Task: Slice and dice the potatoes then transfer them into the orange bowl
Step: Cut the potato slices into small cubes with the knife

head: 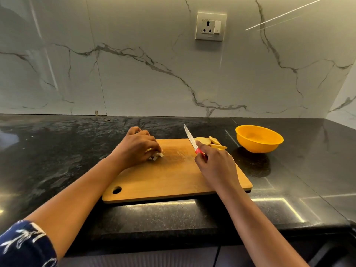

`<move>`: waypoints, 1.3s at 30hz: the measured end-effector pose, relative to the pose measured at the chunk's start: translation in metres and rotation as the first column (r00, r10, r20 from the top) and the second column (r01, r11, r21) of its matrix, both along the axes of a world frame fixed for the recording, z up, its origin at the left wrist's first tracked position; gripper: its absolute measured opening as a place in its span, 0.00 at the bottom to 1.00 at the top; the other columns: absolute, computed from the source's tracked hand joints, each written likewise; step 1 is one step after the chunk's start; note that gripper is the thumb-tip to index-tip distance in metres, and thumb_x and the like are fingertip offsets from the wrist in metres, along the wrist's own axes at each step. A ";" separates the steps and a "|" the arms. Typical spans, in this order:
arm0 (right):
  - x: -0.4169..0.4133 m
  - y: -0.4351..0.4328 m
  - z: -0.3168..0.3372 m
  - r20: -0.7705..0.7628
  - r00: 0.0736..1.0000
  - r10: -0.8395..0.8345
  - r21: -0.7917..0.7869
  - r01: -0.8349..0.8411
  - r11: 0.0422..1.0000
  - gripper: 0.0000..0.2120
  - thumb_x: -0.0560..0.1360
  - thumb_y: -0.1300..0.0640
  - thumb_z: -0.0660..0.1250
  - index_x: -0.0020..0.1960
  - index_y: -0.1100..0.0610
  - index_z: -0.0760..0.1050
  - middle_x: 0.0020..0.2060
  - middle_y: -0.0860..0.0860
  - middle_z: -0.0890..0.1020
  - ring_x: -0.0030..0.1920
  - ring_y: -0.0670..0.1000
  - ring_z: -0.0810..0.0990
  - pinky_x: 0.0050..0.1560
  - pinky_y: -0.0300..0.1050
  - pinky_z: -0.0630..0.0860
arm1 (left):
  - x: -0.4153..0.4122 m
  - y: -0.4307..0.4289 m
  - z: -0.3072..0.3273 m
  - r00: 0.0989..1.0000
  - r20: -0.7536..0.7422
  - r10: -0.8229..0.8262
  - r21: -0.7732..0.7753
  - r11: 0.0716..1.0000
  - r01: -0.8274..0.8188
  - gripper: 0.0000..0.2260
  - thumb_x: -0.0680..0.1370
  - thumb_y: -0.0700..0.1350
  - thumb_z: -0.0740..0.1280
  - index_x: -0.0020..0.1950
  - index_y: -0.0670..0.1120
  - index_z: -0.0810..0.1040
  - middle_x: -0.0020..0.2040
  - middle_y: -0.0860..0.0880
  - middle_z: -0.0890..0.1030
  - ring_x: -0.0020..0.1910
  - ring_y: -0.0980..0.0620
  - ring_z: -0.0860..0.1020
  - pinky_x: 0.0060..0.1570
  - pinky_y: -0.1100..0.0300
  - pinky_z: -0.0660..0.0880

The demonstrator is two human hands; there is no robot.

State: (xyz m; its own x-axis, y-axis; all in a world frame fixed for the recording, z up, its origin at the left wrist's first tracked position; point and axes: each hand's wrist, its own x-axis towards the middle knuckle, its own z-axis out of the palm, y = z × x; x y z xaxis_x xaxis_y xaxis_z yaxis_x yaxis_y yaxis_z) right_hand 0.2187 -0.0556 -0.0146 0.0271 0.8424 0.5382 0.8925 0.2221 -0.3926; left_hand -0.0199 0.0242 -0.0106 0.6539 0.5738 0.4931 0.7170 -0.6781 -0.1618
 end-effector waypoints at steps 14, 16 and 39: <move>0.011 0.002 0.008 -0.110 0.994 0.015 0.031 -0.011 0.999 0.20 0.80 0.52 0.61 0.71 0.49 0.69 0.45 0.51 0.84 0.37 0.44 0.73 0.40 0.40 0.68 | -0.006 -0.007 0.006 0.871 0.487 0.064 -0.258 0.963 0.074 0.12 0.73 0.39 0.70 0.54 0.52 0.81 0.47 0.60 0.80 0.46 0.66 0.78 0.47 0.75 0.71; 0.015 0.007 0.012 -0.117 0.993 0.022 0.060 -0.015 0.998 0.19 0.80 0.53 0.61 0.70 0.50 0.70 0.43 0.52 0.84 0.36 0.45 0.74 0.39 0.42 0.69 | -0.009 -0.009 0.008 0.852 0.521 0.058 -0.207 0.976 0.060 0.12 0.72 0.39 0.72 0.53 0.52 0.81 0.44 0.62 0.80 0.46 0.61 0.79 0.46 0.70 0.74; 0.044 0.026 0.010 -0.200 0.969 -0.142 -0.008 0.144 0.990 0.19 0.80 0.52 0.61 0.71 0.51 0.69 0.55 0.50 0.83 0.50 0.48 0.81 0.41 0.41 0.76 | 0.134 0.065 0.044 0.987 -0.103 0.127 -0.558 0.814 -0.162 0.30 0.75 0.48 0.69 0.75 0.51 0.60 0.73 0.50 0.65 0.72 0.47 0.63 0.69 0.50 0.61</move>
State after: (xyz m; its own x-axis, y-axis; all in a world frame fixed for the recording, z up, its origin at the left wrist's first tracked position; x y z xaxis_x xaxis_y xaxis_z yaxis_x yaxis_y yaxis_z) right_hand 0.2625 -0.0292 -0.0050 0.2546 0.8182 0.5154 0.8188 0.1012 -0.5651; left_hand 0.1146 0.0893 0.0330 0.5583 0.8294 0.0185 0.8155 -0.5527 0.1718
